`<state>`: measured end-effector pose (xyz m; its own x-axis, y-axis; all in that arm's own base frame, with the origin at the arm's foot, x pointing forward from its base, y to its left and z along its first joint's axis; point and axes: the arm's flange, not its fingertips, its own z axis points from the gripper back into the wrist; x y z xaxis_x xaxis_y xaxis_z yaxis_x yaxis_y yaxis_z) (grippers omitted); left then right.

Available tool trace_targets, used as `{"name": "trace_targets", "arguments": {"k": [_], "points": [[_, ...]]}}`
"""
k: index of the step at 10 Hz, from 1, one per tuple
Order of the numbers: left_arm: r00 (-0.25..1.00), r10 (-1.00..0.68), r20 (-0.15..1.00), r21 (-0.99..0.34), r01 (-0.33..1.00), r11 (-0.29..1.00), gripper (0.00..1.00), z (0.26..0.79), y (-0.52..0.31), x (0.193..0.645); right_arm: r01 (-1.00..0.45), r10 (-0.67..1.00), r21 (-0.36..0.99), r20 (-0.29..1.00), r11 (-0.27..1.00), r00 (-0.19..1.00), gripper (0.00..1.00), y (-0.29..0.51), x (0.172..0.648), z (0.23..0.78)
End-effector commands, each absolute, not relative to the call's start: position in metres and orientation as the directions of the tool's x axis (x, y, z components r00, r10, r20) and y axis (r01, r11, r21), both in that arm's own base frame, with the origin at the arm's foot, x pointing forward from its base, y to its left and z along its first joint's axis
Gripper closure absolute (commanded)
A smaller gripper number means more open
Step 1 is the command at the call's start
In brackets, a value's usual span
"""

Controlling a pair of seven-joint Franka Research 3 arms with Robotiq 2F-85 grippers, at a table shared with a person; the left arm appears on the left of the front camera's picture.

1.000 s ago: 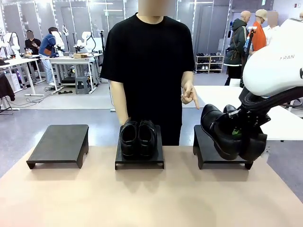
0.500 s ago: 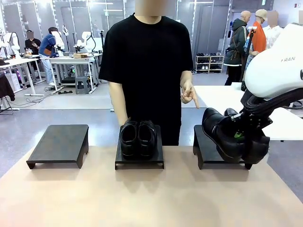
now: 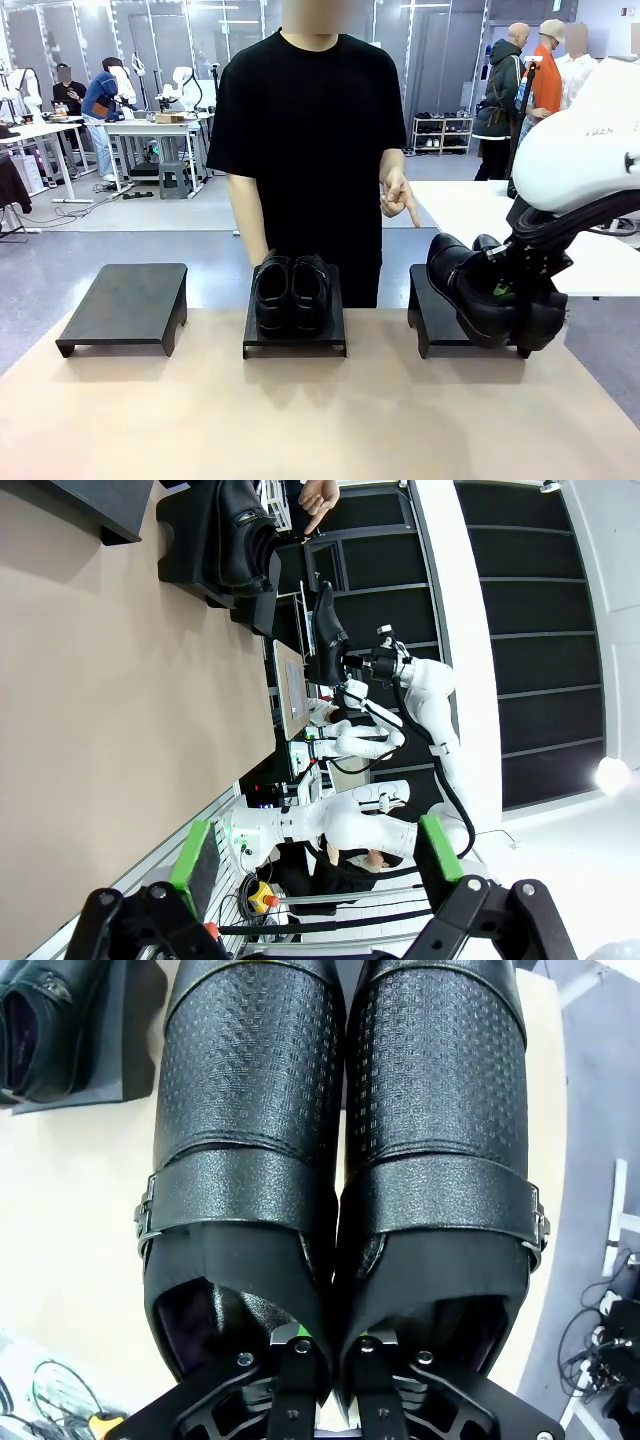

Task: Place the shoes on the stand as instructed by the person.
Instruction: Pick up another pair of Shoes and place it on the Shoes Stand indicated by the person.

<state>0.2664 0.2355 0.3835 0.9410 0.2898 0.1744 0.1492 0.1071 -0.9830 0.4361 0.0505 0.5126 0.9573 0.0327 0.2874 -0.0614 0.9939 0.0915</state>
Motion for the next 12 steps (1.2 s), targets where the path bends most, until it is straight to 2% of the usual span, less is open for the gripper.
{"name": "trace_targets", "arguments": {"k": [1, 5, 12], "points": [[0.935, 0.299, 0.191, -0.980, 0.163, 0.117, 0.00, 0.385, 0.233, 0.265, -0.042, 0.018, 0.067, 0.322, 0.997, 0.947, 0.92, 0.047, 0.476, 0.511], [0.935, 0.299, 0.191, -0.980, 0.163, 0.117, 0.00, 0.385, 0.233, 0.265, 0.022, -0.021, 0.000, 0.363, 1.000, 0.931, 0.92, 0.042, 0.524, 0.503], [0.935, 0.299, 0.191, -0.980, 0.163, 0.117, 0.00, 0.385, 0.233, 0.265, 0.059, -0.052, -0.004, 0.402, 0.998, 0.914, 0.92, 0.045, 0.583, 0.465]]}}
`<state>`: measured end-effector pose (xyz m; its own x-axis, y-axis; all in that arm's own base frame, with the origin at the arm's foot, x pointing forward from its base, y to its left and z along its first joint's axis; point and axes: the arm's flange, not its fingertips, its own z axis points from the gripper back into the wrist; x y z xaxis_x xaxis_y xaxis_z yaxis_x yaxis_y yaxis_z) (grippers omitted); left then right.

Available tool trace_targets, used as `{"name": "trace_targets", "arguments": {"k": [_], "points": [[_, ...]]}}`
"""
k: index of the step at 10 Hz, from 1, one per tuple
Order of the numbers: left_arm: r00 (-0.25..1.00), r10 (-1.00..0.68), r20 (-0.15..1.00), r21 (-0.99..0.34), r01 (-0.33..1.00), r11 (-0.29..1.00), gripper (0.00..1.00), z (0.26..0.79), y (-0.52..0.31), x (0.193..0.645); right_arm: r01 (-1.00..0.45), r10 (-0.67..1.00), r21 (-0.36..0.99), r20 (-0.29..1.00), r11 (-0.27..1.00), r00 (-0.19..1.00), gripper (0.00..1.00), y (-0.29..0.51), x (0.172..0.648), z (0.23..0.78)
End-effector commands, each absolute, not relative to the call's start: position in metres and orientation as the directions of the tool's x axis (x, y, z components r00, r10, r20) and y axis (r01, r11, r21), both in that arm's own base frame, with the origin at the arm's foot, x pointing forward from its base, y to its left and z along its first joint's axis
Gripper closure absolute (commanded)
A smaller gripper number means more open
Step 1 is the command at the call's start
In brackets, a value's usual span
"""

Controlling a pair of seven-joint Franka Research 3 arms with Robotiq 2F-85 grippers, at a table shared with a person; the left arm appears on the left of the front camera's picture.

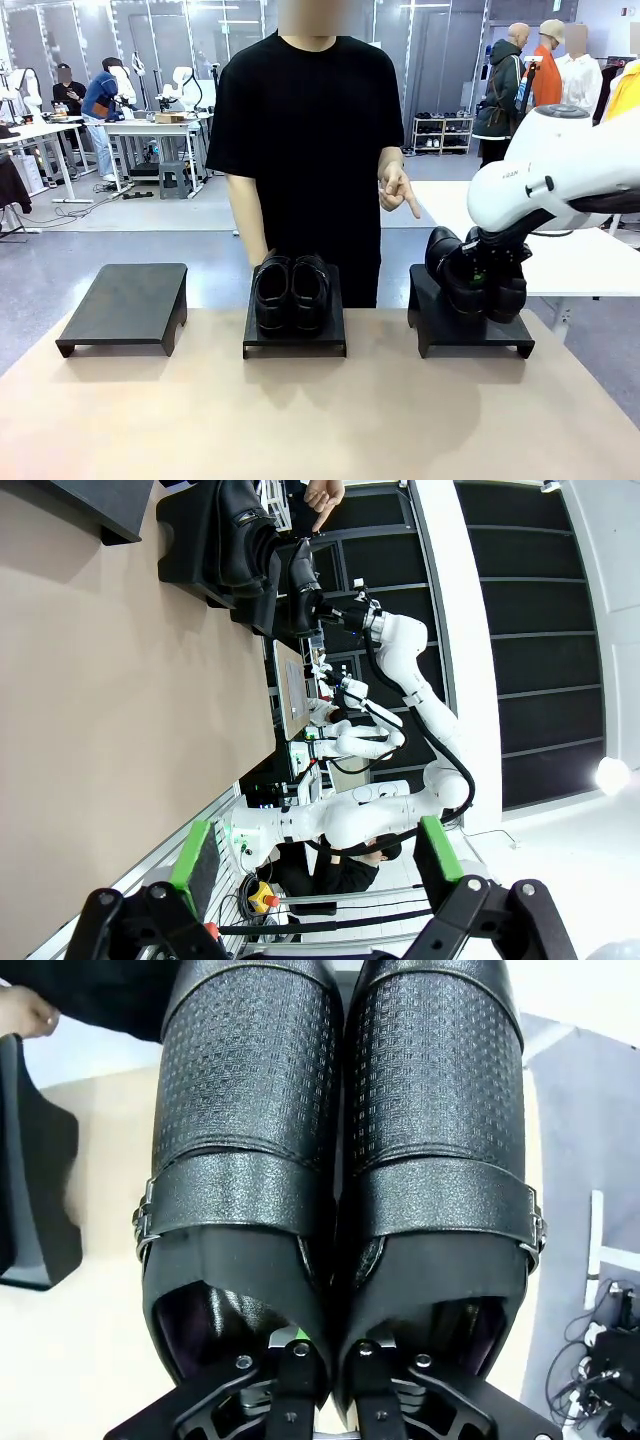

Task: Place the shoes on the stand as instructed by the person.
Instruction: Pick up another pair of Shoes and place it on the Shoes Stand indicated by the person.

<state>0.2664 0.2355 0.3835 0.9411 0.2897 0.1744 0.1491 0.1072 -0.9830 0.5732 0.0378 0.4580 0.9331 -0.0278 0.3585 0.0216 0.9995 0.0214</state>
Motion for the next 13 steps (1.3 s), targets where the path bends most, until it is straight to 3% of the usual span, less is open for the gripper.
{"name": "trace_targets", "arguments": {"k": [1, 13], "points": [[0.935, 0.299, 0.191, -0.980, 0.163, 0.117, 0.00, 0.385, 0.233, 0.265, 0.067, -0.062, 0.002, 0.408, 0.998, 0.911, 0.92, 0.045, 0.586, 0.459], [0.935, 0.299, 0.191, -0.980, 0.163, 0.117, 0.00, 0.385, 0.233, 0.265, 0.064, -0.061, 0.008, 0.443, 0.998, 0.895, 0.92, 0.052, 0.600, 0.418]]}}
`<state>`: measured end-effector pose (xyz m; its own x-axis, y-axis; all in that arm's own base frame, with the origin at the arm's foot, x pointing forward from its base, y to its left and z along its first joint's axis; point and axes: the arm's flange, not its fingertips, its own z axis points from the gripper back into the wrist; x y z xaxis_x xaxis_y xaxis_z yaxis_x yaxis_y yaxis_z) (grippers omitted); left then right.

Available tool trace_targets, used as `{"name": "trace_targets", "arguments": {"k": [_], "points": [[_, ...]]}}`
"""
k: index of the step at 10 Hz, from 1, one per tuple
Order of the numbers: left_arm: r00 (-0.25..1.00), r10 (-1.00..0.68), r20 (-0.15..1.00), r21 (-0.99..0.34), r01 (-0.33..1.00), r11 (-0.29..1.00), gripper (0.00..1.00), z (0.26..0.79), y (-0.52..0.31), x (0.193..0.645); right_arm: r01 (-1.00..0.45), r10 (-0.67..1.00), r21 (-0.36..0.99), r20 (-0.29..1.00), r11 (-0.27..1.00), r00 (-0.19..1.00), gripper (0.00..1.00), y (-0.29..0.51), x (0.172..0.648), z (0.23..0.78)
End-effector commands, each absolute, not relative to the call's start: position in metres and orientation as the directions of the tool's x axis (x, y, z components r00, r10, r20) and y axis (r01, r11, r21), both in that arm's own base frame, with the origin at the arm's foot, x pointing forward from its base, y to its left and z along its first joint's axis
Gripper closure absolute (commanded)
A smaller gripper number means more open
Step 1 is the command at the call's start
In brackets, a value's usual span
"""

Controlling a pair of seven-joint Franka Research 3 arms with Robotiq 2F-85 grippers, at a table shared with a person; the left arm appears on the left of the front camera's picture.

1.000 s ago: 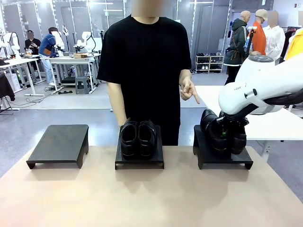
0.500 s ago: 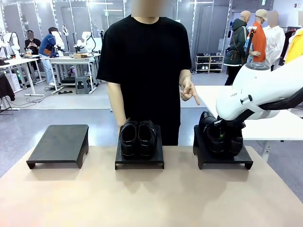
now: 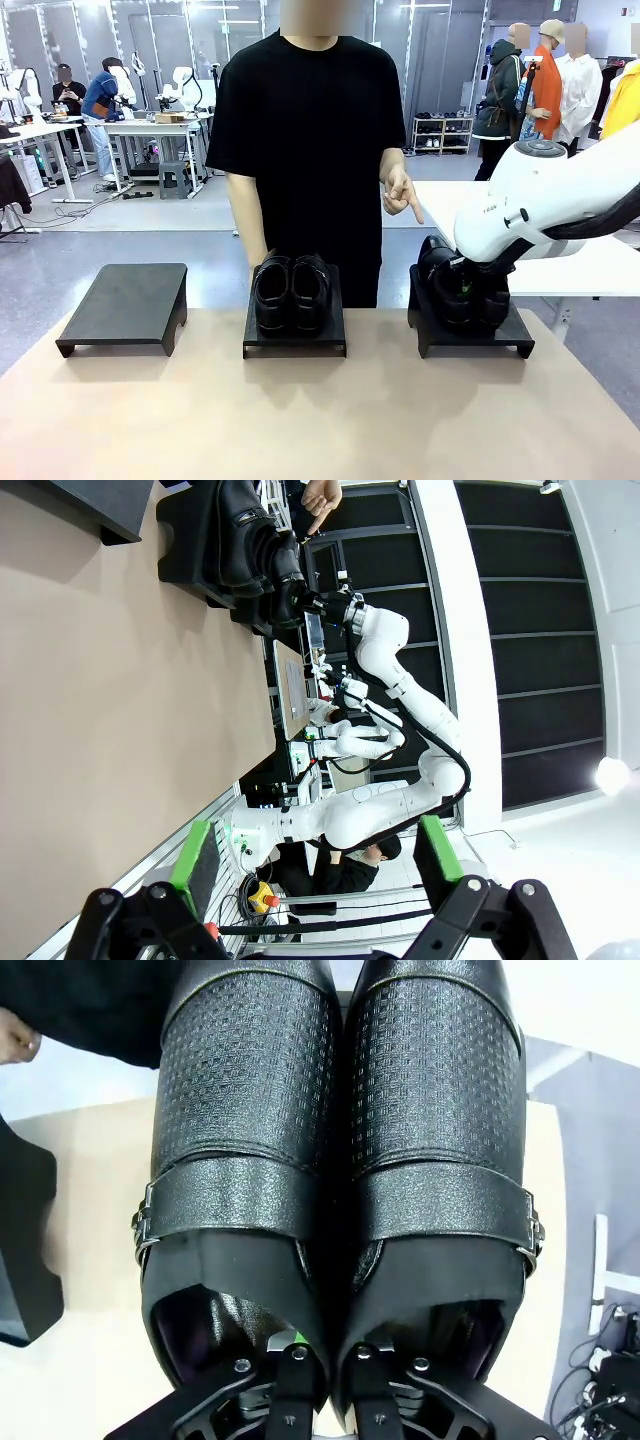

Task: Place the shoes on the stand as instructed by the person.
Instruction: Pick up another pair of Shoes and place it on the Shoes Stand indicated by the person.

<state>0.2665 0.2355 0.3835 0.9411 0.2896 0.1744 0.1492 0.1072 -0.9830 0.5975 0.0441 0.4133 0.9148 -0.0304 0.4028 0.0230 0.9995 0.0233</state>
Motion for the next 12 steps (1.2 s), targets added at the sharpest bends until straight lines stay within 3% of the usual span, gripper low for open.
{"name": "trace_targets", "arguments": {"k": [1, 6, 7, 12], "points": [[0.935, 0.299, 0.191, -0.980, 0.163, 0.117, 0.00, 0.385, 0.233, 0.265, 0.068, -0.065, 0.010, 0.440, 0.998, 0.896, 0.84, 0.051, 0.600, 0.418], [0.935, 0.299, 0.191, -0.980, 0.163, 0.117, 0.00, 0.385, 0.233, 0.265, 0.085, -0.082, 0.012, 0.436, 0.996, 0.896, 0.04, 0.048, 0.599, 0.416], [0.935, 0.299, 0.191, -0.980, 0.163, 0.117, 0.00, 0.385, 0.233, 0.265, 0.090, -0.088, 0.017, 0.437, 0.996, 0.895, 0.00, 0.047, 0.598, 0.418], [0.935, 0.299, 0.191, -0.980, 0.163, 0.117, 0.00, 0.385, 0.233, 0.265, 0.057, -0.066, 0.033, 0.414, 0.998, 0.908, 0.00, 0.039, 0.599, 0.418]]}}
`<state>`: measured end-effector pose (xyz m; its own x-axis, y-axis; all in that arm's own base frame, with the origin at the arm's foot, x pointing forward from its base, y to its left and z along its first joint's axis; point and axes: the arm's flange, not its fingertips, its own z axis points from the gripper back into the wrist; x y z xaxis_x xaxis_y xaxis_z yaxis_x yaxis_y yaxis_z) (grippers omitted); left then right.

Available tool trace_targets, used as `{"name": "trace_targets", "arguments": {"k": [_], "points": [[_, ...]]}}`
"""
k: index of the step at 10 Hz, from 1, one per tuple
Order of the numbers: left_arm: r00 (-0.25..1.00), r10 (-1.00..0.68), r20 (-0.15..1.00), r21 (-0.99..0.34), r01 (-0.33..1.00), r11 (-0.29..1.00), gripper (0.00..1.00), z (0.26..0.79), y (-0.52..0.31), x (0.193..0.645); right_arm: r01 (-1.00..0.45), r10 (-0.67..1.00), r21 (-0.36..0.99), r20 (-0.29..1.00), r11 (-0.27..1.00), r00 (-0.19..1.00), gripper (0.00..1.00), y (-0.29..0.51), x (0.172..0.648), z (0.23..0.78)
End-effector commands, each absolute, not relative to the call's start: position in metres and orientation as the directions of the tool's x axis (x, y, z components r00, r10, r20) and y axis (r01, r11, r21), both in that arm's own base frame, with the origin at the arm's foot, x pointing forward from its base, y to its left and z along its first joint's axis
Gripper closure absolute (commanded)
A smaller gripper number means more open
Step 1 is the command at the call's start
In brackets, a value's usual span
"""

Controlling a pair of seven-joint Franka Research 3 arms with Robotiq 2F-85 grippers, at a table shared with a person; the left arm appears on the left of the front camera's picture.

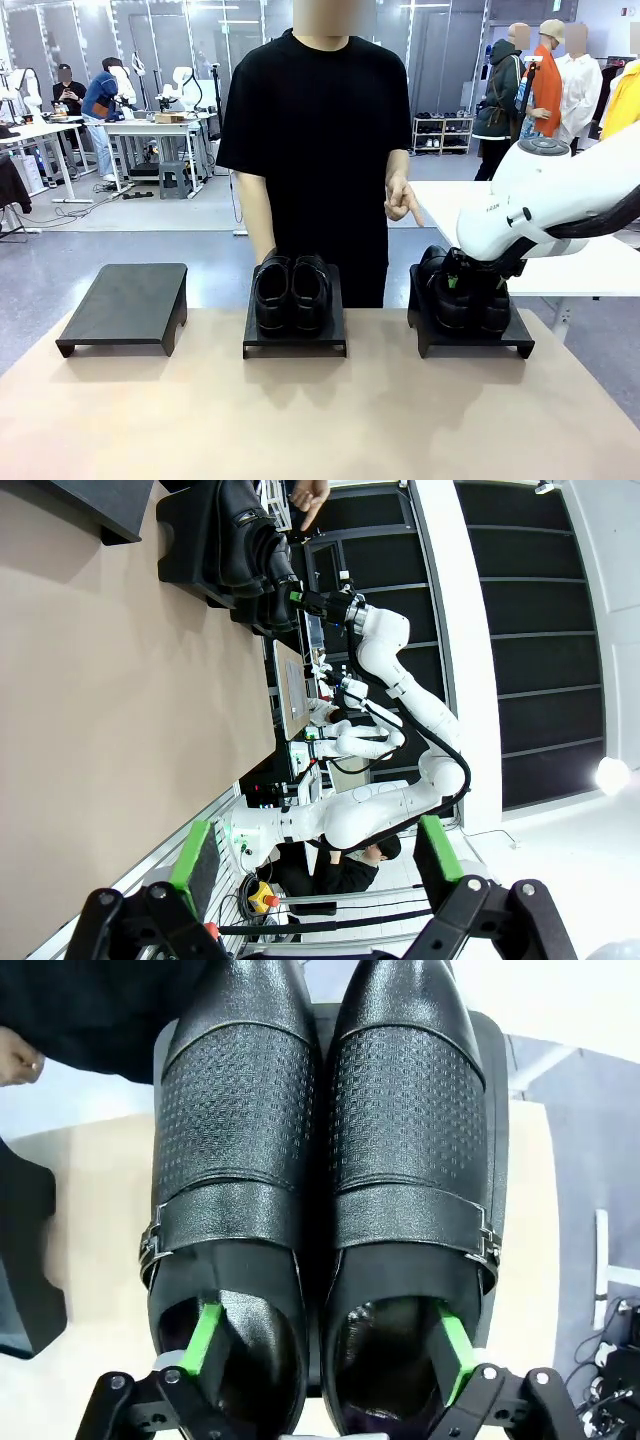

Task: Place the shoes on the stand as instructed by the person.
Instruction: Pick up another pair of Shoes and place it on the Shoes Stand indicated by the person.

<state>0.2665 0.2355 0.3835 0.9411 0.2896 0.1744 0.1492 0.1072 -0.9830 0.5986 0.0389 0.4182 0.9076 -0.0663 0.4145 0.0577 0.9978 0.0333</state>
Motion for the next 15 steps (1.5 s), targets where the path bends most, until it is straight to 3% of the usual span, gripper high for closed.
{"name": "trace_targets", "arguments": {"k": [1, 12, 15], "points": [[0.935, 0.299, 0.191, -0.980, 0.163, 0.117, 0.00, 0.385, 0.233, 0.265, 0.057, -0.066, 0.033, 0.414, 0.998, 0.908, 0.00, 0.039, 0.599, 0.418], [0.935, 0.299, 0.191, -0.980, 0.163, 0.117, 0.00, 0.385, 0.233, 0.265, 0.057, -0.066, 0.033, 0.413, 0.998, 0.908, 0.01, 0.039, 0.599, 0.418], [0.935, 0.299, 0.191, -0.980, 0.163, 0.117, 0.00, 0.385, 0.233, 0.265, 0.044, -0.109, 0.178, 0.377, 0.983, 0.920, 0.00, 0.026, 0.547, 0.471]]}}
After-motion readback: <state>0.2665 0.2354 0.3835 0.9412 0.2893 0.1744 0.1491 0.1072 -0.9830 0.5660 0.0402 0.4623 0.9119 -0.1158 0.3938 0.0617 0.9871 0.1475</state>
